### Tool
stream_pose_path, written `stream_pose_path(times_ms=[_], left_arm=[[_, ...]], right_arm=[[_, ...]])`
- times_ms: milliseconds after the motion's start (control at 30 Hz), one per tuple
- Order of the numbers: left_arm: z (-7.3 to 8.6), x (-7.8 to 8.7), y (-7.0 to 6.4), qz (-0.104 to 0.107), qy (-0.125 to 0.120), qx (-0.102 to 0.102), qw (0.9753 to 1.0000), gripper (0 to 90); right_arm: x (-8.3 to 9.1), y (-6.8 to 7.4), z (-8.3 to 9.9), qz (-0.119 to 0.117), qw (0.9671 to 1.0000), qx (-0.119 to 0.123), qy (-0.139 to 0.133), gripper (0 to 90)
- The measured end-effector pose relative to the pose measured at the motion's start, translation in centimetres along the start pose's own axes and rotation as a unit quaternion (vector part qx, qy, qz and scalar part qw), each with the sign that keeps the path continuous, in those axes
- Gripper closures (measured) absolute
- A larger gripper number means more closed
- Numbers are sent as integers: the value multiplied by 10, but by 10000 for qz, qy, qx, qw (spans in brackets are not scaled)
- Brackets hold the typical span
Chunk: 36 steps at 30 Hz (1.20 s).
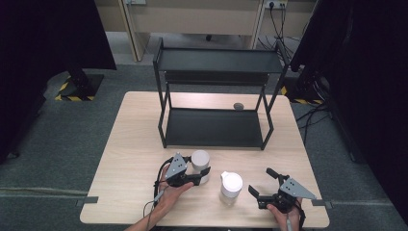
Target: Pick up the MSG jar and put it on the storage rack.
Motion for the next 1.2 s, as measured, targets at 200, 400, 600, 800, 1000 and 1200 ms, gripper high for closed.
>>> stream_pose_path(times_ms=[200, 400, 600, 800, 1000, 1200], left_arm=[[-4, 2, -1, 17, -38, 88, 10000, 345], [-15, 7, -3, 24, -94, 24, 10000, 346], [-21, 12, -4, 15, -169, -6, 9999, 346], [-29, 17, -2, 13, -227, -14, 9997, 347], [-40, 20, 2, 32, -184, -23, 9998, 347], [-48, 23, 5, 30, -184, 8, 9998, 347]], right_arm=[[0, 0, 0, -1, 10000, -4, -6, 4], [0, 0, 0, 1, 10000, 1, -8, 4], [1, 0, 0, 3, 10000, 0, -10, 4], [1, 0, 0, 2, 10000, -3, -10, 4], [0, 0, 1, 3, 10000, -9, -21, 4], [0, 0, 1, -3, 10000, -8, -16, 4]])
Point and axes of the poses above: each handheld gripper's, and its own axes: x roughly backward along the jaws, z roughly out of its underside, y roughly to its left, the point moved 1 cm from there along -x, roughly forward along the jaws, and after that the axes turned 2 degrees about z, right-handed, at the moved point
